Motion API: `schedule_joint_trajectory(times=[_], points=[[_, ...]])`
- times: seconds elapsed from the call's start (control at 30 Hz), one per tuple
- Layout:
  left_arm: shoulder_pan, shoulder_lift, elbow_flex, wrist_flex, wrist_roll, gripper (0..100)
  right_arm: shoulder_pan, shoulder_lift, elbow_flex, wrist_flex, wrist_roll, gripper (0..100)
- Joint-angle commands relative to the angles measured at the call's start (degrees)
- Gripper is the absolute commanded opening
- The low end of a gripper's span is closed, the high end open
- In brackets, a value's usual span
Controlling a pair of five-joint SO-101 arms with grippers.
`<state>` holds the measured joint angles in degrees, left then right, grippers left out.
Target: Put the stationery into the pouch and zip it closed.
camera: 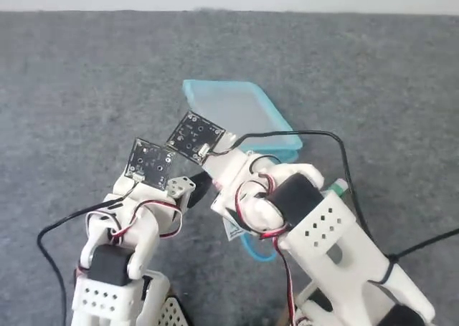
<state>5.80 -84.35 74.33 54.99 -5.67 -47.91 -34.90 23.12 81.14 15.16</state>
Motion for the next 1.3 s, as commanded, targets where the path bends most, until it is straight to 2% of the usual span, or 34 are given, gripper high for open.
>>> schedule_joint_trajectory(times=[0.0,0.3,0.47,0.63,0.97,1.13,1.27], points=[[0.00,-0.26,-0.57,-2.11,1.67,32,-2.68,-2.95,-3.60,1.01,0.97,0.6],[0.26,-0.35,-0.84,-2.90,3.16,32,-2.68,-2.95,-2.46,1.01,1.05,0.6],[0.35,-0.44,-0.92,-2.90,5.71,37,-2.68,-2.95,-2.37,1.01,1.05,0.6],[0.35,-0.62,-0.84,-3.96,7.74,38,-2.33,-2.95,-2.37,0.84,0.62,0.6],[-0.26,-0.26,1.63,-6.59,5.63,37,-2.33,-5.23,-2.37,1.54,1.14,0.6],[-5.27,-0.35,1.36,-6.68,4.84,37,0.66,-8.13,-2.46,3.91,3.25,0.6],[-6.15,-0.26,1.89,-8.53,4.75,34,-0.04,-9.89,-2.37,5.49,3.52,0.6]])
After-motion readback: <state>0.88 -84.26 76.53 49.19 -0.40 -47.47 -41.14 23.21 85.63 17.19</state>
